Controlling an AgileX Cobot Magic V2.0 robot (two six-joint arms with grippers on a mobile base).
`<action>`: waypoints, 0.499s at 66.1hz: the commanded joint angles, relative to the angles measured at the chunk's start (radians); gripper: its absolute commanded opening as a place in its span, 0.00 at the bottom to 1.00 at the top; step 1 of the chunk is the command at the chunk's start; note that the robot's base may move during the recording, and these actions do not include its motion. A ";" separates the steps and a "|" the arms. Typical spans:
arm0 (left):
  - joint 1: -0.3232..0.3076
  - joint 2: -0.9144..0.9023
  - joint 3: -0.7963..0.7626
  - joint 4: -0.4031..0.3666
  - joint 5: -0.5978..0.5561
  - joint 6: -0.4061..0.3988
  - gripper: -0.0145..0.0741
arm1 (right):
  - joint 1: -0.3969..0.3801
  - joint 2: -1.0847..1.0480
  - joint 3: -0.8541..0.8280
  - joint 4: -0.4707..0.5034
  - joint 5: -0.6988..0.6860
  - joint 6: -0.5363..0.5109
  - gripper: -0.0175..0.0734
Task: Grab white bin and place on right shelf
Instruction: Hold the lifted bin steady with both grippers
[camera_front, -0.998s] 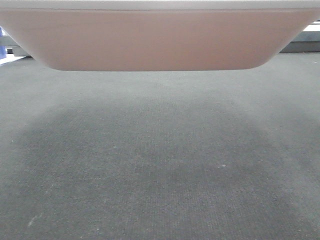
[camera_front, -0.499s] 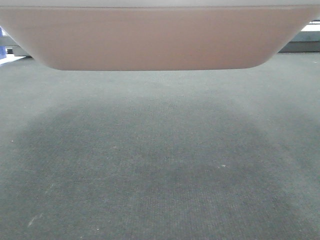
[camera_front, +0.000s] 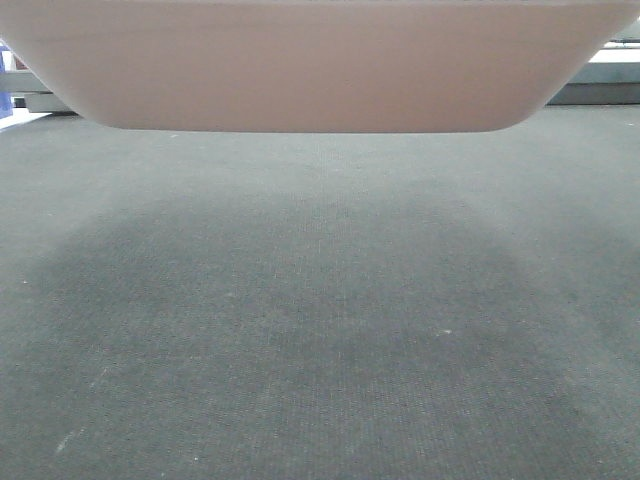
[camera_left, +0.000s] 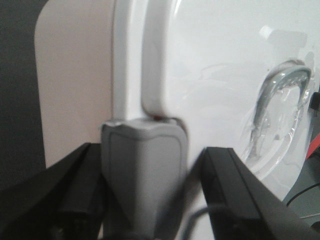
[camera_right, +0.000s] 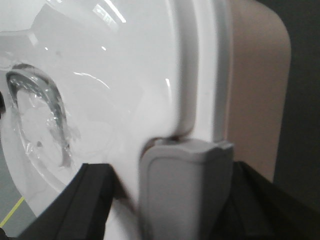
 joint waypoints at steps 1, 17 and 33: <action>-0.035 -0.017 -0.035 -0.182 0.037 0.008 0.45 | 0.026 -0.024 -0.037 0.249 0.259 -0.006 0.72; -0.035 -0.017 -0.035 -0.141 0.026 0.008 0.45 | 0.026 -0.024 -0.037 0.249 0.259 -0.006 0.73; -0.035 -0.017 -0.035 -0.141 0.024 0.008 0.45 | 0.026 -0.024 -0.037 0.249 0.252 -0.006 0.73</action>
